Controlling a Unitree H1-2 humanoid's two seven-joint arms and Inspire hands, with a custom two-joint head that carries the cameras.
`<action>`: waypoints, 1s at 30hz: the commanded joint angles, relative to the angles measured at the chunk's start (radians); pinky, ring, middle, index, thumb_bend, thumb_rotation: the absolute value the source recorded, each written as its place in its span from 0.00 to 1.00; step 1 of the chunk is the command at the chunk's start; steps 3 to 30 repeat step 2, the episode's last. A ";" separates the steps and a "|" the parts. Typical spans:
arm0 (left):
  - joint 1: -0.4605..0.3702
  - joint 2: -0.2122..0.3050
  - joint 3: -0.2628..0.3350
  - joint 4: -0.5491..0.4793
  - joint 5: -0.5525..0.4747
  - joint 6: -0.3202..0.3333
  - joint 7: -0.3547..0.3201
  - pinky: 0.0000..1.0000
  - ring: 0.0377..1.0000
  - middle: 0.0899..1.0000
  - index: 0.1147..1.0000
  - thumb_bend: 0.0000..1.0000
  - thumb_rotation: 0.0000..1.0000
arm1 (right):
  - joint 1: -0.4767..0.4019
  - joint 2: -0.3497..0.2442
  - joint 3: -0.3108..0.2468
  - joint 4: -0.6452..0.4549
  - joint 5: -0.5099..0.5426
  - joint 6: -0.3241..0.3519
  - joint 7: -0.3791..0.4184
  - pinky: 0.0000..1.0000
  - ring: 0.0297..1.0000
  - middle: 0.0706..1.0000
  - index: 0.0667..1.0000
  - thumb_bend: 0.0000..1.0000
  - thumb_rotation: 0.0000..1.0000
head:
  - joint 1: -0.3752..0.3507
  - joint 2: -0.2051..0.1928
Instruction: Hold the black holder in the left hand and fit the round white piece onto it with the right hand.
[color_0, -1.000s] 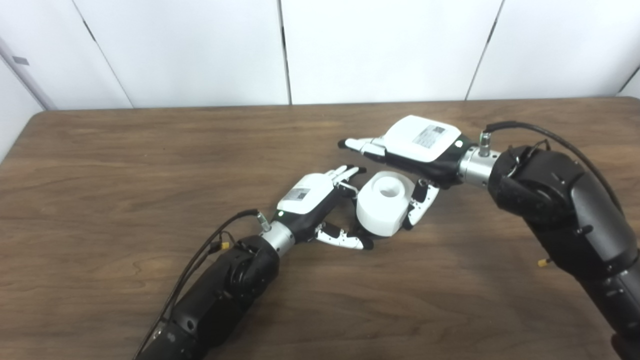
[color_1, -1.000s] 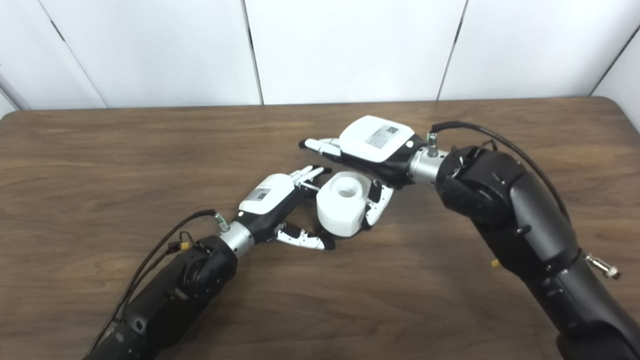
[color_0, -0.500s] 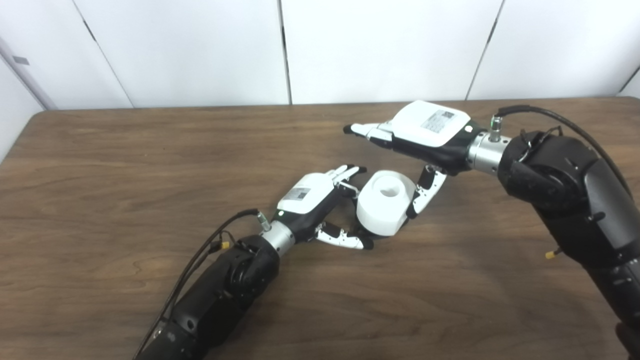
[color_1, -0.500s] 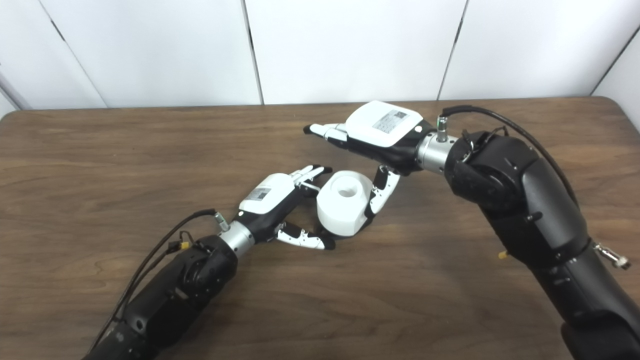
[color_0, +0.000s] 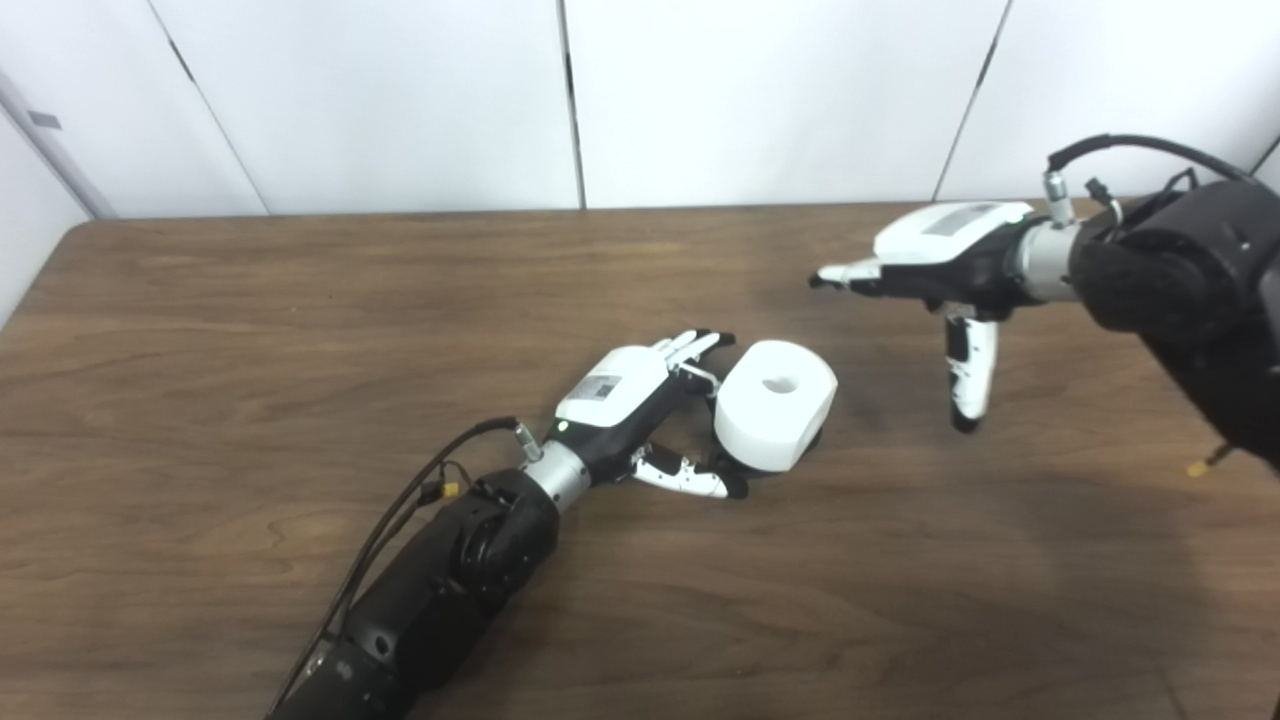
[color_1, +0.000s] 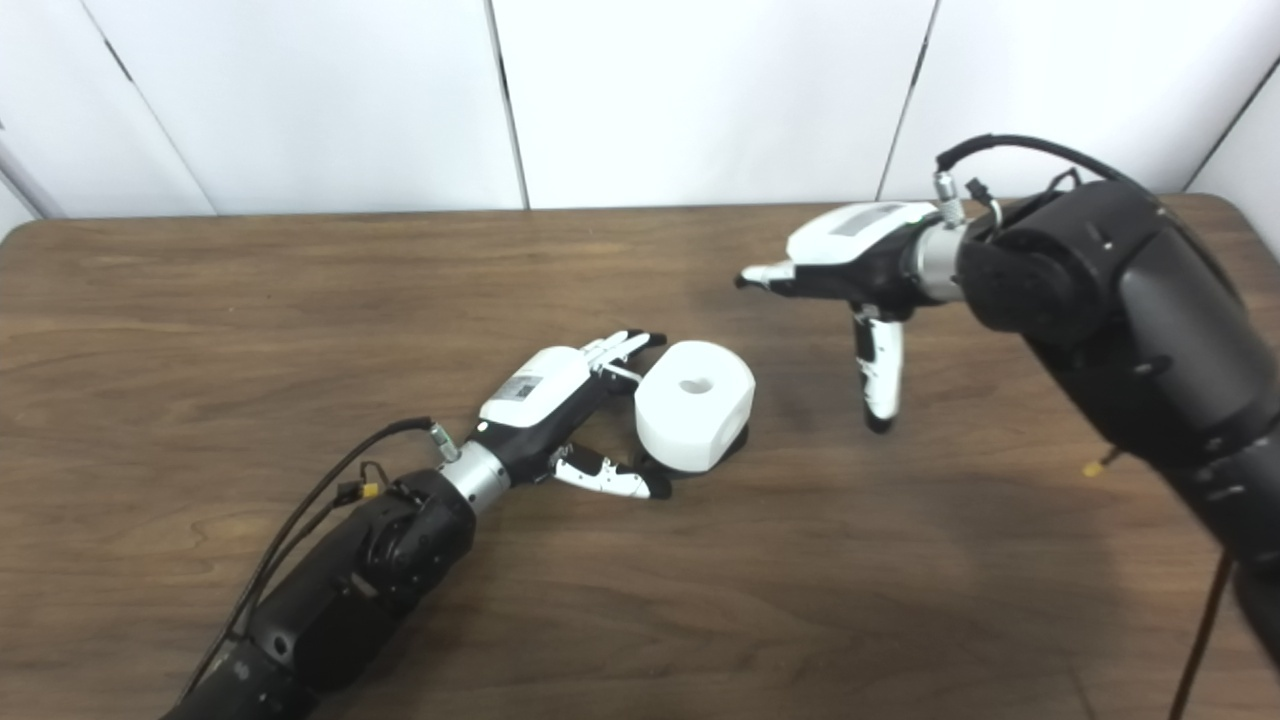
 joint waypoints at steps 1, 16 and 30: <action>0.044 0.030 -0.035 0.063 0.032 0.032 -0.085 0.95 0.99 0.96 0.42 0.52 0.07 | -0.084 -0.073 -0.008 -0.027 0.028 0.106 0.096 0.62 0.86 0.95 1.00 0.98 0.12 | -0.003 0.000; 0.045 0.030 -0.035 0.062 0.032 0.033 -0.086 0.95 0.99 0.96 0.42 0.52 0.07 | -0.089 -0.084 -0.007 -0.026 0.037 0.110 0.096 0.62 0.85 0.94 1.00 0.98 0.12 | -0.003 0.000; 0.045 0.030 -0.035 0.062 0.032 0.033 -0.086 0.95 0.99 0.96 0.42 0.52 0.07 | -0.089 -0.084 -0.007 -0.026 0.037 0.110 0.096 0.62 0.85 0.94 1.00 0.98 0.12 | -0.003 0.000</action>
